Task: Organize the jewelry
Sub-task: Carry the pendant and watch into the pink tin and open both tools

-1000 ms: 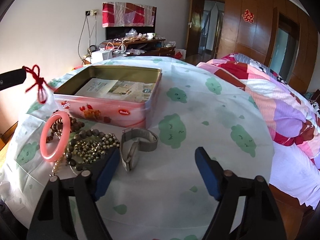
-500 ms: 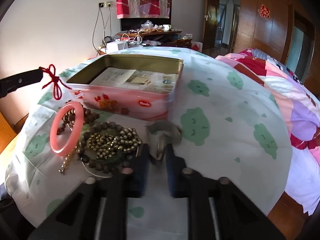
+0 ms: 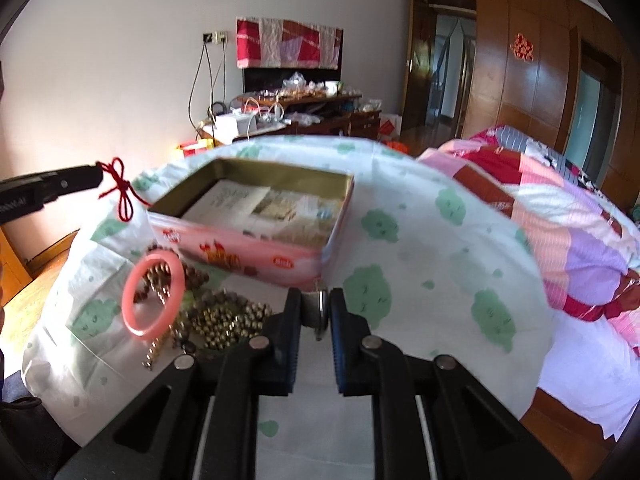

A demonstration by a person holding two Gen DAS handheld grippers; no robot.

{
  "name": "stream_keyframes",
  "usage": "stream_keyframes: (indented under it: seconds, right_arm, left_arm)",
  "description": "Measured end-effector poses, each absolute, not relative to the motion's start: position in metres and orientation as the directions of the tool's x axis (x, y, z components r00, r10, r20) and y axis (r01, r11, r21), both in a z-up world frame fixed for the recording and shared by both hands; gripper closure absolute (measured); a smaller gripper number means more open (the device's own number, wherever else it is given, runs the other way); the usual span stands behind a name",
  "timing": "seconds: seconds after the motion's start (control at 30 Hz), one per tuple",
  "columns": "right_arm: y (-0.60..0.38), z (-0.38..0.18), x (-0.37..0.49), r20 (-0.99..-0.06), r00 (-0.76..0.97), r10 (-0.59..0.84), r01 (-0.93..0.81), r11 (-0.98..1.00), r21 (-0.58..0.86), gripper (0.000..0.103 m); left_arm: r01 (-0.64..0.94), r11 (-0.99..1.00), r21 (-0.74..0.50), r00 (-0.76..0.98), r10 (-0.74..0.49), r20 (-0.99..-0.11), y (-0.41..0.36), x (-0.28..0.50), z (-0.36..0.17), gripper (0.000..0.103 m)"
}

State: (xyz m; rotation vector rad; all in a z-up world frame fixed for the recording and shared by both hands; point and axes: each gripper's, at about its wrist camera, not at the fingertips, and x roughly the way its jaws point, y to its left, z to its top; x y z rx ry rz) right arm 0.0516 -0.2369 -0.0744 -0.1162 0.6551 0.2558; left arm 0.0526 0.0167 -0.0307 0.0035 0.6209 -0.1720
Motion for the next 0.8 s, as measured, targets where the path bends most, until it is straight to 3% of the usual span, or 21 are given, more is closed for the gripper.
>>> stream_keyframes:
  seconds: [0.8]
  right_arm:
    - [-0.218, -0.037, 0.110, -0.530, 0.818, 0.223, -0.304, 0.950, -0.069, 0.087]
  left_arm:
    - [0.169, 0.985, 0.044, 0.806, -0.112, -0.581, -0.005, 0.107, -0.027, 0.081]
